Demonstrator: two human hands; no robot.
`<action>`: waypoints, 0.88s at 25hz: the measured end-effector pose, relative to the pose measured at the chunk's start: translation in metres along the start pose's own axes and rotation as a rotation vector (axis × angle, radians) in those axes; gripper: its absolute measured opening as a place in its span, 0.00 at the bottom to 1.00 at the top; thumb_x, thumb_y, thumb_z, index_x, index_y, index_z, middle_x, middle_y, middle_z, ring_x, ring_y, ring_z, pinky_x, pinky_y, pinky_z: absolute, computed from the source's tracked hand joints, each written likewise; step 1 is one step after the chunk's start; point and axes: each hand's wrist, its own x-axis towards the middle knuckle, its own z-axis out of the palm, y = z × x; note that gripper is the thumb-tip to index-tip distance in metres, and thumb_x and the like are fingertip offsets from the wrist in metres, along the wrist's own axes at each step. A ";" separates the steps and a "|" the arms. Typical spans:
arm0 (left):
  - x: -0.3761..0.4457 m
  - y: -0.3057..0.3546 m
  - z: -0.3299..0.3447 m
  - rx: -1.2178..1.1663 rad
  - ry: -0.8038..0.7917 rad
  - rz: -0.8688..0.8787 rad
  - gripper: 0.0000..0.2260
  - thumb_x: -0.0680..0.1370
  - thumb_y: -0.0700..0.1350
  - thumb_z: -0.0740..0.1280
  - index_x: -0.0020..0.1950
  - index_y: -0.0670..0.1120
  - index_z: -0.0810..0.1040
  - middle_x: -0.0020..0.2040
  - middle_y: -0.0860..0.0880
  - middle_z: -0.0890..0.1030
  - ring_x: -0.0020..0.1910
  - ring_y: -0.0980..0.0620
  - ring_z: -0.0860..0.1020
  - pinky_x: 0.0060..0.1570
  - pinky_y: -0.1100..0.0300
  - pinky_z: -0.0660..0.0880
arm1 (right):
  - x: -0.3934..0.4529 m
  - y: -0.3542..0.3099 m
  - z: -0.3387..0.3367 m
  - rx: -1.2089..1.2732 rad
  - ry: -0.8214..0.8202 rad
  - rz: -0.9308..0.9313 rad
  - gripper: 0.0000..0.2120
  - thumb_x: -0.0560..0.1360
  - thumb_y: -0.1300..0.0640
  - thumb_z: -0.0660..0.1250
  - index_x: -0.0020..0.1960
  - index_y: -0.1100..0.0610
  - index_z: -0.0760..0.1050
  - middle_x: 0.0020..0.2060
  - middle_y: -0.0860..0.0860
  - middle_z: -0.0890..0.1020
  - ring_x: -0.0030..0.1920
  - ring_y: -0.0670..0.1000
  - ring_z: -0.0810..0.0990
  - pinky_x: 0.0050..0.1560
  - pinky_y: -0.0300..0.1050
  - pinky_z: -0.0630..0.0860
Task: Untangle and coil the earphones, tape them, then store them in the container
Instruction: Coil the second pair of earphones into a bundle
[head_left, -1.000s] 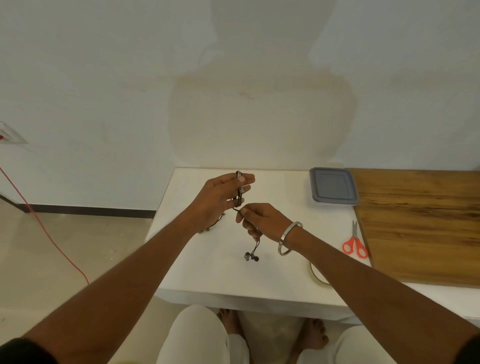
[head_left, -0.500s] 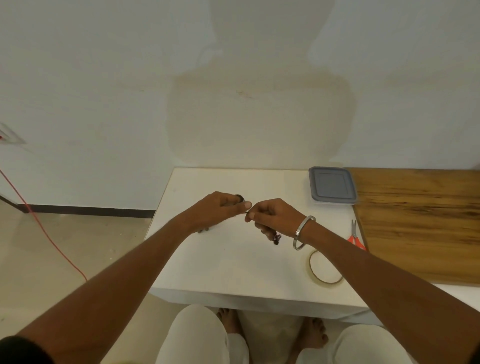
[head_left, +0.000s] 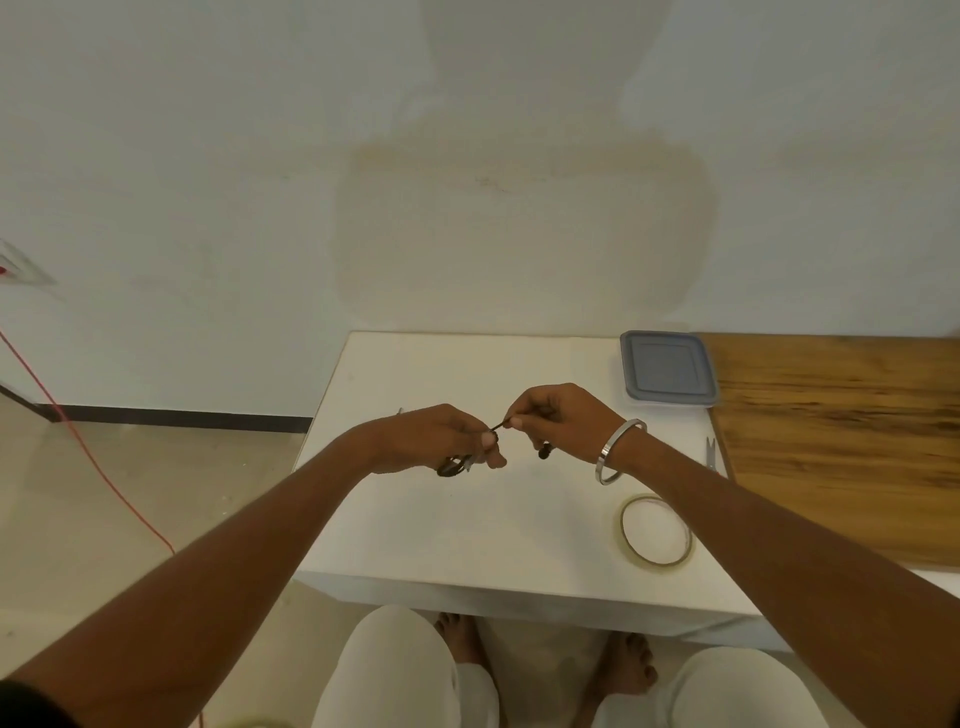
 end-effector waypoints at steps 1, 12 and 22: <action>-0.001 0.000 -0.001 -0.067 -0.042 -0.014 0.15 0.83 0.50 0.57 0.51 0.42 0.79 0.55 0.50 0.84 0.51 0.58 0.80 0.54 0.54 0.72 | 0.000 0.001 -0.001 0.000 0.008 -0.006 0.04 0.76 0.59 0.65 0.47 0.55 0.80 0.32 0.50 0.80 0.31 0.42 0.78 0.36 0.41 0.81; -0.001 0.010 0.004 -0.770 -0.126 0.186 0.14 0.79 0.46 0.56 0.36 0.41 0.71 0.51 0.35 0.78 0.60 0.30 0.76 0.61 0.37 0.73 | 0.002 0.002 0.021 0.056 0.062 -0.031 0.07 0.78 0.60 0.61 0.48 0.52 0.78 0.38 0.41 0.80 0.39 0.34 0.78 0.43 0.27 0.72; 0.003 0.004 0.001 -0.982 -0.041 0.270 0.12 0.78 0.46 0.57 0.37 0.43 0.67 0.39 0.41 0.76 0.43 0.40 0.77 0.65 0.33 0.67 | 0.000 -0.003 0.034 0.527 0.012 0.088 0.08 0.77 0.62 0.62 0.49 0.59 0.81 0.37 0.51 0.82 0.42 0.47 0.80 0.48 0.35 0.79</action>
